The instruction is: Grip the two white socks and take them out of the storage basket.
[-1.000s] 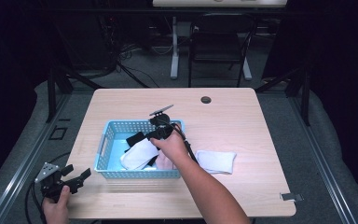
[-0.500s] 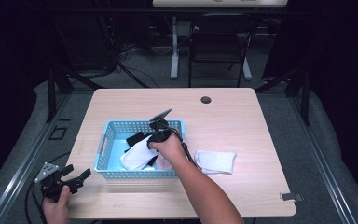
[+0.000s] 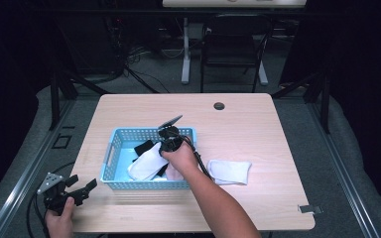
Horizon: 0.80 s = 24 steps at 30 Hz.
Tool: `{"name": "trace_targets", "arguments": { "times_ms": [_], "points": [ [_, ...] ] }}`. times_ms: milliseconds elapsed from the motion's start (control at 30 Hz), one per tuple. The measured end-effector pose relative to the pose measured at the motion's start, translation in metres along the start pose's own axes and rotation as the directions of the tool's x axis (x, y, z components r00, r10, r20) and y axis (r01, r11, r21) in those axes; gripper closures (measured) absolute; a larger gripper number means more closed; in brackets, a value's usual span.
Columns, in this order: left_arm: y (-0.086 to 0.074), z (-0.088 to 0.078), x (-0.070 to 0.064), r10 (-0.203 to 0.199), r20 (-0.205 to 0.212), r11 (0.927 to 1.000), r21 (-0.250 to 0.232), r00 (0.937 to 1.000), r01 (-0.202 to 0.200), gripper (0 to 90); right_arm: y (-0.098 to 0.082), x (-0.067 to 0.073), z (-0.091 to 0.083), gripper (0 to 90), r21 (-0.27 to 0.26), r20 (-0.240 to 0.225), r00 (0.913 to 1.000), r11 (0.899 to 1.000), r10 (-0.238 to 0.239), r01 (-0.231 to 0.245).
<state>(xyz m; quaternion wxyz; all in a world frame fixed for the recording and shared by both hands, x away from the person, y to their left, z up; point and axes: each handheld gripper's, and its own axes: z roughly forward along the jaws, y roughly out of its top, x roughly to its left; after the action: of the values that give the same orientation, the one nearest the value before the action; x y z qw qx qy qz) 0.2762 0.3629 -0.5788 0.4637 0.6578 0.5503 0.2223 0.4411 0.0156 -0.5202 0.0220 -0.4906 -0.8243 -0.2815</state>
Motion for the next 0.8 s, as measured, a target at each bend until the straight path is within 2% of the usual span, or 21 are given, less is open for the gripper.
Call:
{"name": "trace_targets", "arguments": {
  "times_ms": [67,167,267,300,400,433,567,633,733,800],
  "points": [
    [0.000,0.000,0.000,0.000,0.000,1.0000,0.000,1.0000,0.000,15.3,-0.001,0.001,-0.001,88.8,-0.024,-0.005,1.0000,1.000,-0.006,0.006],
    [0.000,0.000,0.000,-0.001,0.000,1.0000,0.001,1.0000,0.001,15.3,0.000,0.004,-0.007,88.9,-0.033,-0.011,0.9996,0.999,-0.024,0.024],
    [0.000,0.000,0.000,-0.002,0.001,1.0000,0.000,1.0000,0.002,15.3,0.000,0.011,-0.013,89.0,-0.075,-0.039,0.9981,0.996,-0.047,0.044],
    [0.000,0.000,0.000,-0.005,0.000,1.0000,-0.003,1.0000,0.005,15.3,-0.001,0.013,-0.014,89.0,-0.099,-0.039,0.9983,0.994,-0.044,0.040],
    [0.000,0.000,0.000,-0.004,0.000,1.0000,-0.002,1.0000,0.004,15.3,-0.002,0.024,-0.022,89.0,-0.148,-0.038,0.9953,0.986,-0.089,0.082],
    [0.000,0.000,0.000,-0.001,0.000,1.0000,0.000,1.0000,0.001,15.3,-0.003,0.027,-0.024,89.1,-0.162,-0.023,0.9920,0.980,-0.124,0.119],
    [0.000,0.000,0.000,-0.001,0.000,1.0000,0.000,1.0000,0.001,15.3,-0.006,0.040,-0.033,89.2,-0.221,-0.020,0.9853,0.962,-0.170,0.161],
    [0.000,0.000,0.000,-0.001,0.000,1.0000,0.001,1.0000,0.001,15.3,-0.010,0.048,-0.037,89.2,-0.263,0.005,0.9795,0.945,-0.202,0.196],
    [0.000,0.000,0.000,0.000,0.000,1.0000,0.001,1.0000,0.000,15.3,-0.013,0.055,-0.045,89.2,-0.306,0.011,0.9731,0.926,-0.230,0.222],
    [0.000,0.000,0.000,0.000,0.000,1.0000,0.001,1.0000,0.000,15.3,-0.016,0.059,-0.051,89.2,-0.350,0.038,0.9660,0.902,-0.256,0.252]
  ]
}}
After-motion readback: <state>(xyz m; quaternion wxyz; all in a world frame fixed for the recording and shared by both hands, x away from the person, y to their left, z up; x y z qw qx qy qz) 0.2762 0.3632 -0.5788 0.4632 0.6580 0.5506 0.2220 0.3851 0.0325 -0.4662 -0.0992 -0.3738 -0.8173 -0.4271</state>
